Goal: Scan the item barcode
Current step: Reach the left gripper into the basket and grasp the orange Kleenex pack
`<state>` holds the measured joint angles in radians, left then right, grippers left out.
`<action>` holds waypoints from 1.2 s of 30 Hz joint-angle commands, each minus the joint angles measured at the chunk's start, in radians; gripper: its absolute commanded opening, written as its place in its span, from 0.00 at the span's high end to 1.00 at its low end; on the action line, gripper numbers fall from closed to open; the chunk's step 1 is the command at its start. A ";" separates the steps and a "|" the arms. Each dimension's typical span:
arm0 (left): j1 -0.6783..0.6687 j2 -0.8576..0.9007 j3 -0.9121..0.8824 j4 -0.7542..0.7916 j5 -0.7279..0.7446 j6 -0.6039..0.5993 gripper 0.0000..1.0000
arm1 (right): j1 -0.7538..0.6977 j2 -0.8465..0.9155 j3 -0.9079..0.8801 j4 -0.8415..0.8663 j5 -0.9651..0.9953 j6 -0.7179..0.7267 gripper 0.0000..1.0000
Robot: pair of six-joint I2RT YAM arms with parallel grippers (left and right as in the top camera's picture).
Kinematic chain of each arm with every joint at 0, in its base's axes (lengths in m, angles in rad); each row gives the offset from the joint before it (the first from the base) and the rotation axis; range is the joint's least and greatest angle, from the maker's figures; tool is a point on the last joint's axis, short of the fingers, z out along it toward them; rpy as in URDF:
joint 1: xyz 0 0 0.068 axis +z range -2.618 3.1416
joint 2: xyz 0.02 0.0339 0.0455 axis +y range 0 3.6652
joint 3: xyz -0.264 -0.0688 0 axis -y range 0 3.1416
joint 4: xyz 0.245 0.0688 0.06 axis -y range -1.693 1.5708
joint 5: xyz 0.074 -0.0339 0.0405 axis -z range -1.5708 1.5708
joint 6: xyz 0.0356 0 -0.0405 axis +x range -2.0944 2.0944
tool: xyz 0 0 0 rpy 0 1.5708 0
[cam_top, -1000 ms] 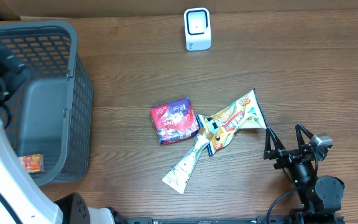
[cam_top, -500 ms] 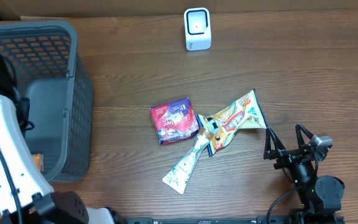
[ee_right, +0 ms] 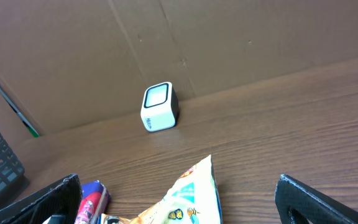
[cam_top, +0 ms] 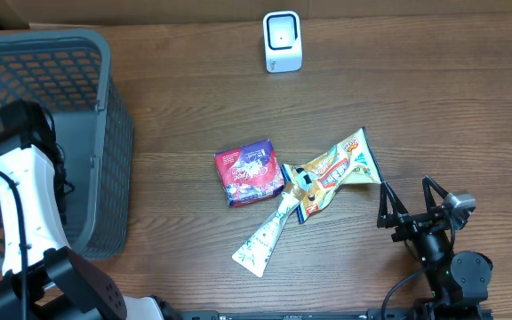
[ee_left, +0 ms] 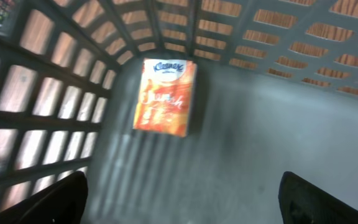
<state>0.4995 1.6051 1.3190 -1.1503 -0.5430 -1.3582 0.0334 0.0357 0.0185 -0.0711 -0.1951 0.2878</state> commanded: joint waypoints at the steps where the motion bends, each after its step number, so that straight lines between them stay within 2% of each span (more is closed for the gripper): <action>1: 0.008 -0.002 -0.055 0.076 -0.043 0.041 0.11 | 0.005 -0.004 -0.011 0.006 0.000 0.001 0.00; 4: 0.018 0.006 -0.084 0.155 -0.042 0.132 0.11 | 0.005 -0.004 -0.011 0.006 0.000 0.001 0.00; 8: 0.040 0.027 -0.106 0.208 -0.041 0.186 0.09 | 0.005 -0.004 -0.011 0.006 0.000 0.001 0.00; 22: 0.103 0.240 -0.106 0.187 -0.008 0.184 0.09 | 0.005 -0.004 -0.011 0.006 0.000 0.001 0.00; 31: 0.103 0.267 -0.110 0.189 -0.018 0.184 0.09 | 0.005 -0.004 -0.011 0.006 0.000 0.001 0.00; 36: 0.103 0.267 -0.196 0.252 -0.038 0.190 0.09 | 0.005 -0.004 -0.011 0.006 0.000 0.001 0.00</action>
<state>0.5983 1.8526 1.1847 -0.9192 -0.5510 -1.1927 0.0334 0.0357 0.0181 -0.0708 -0.1951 0.2878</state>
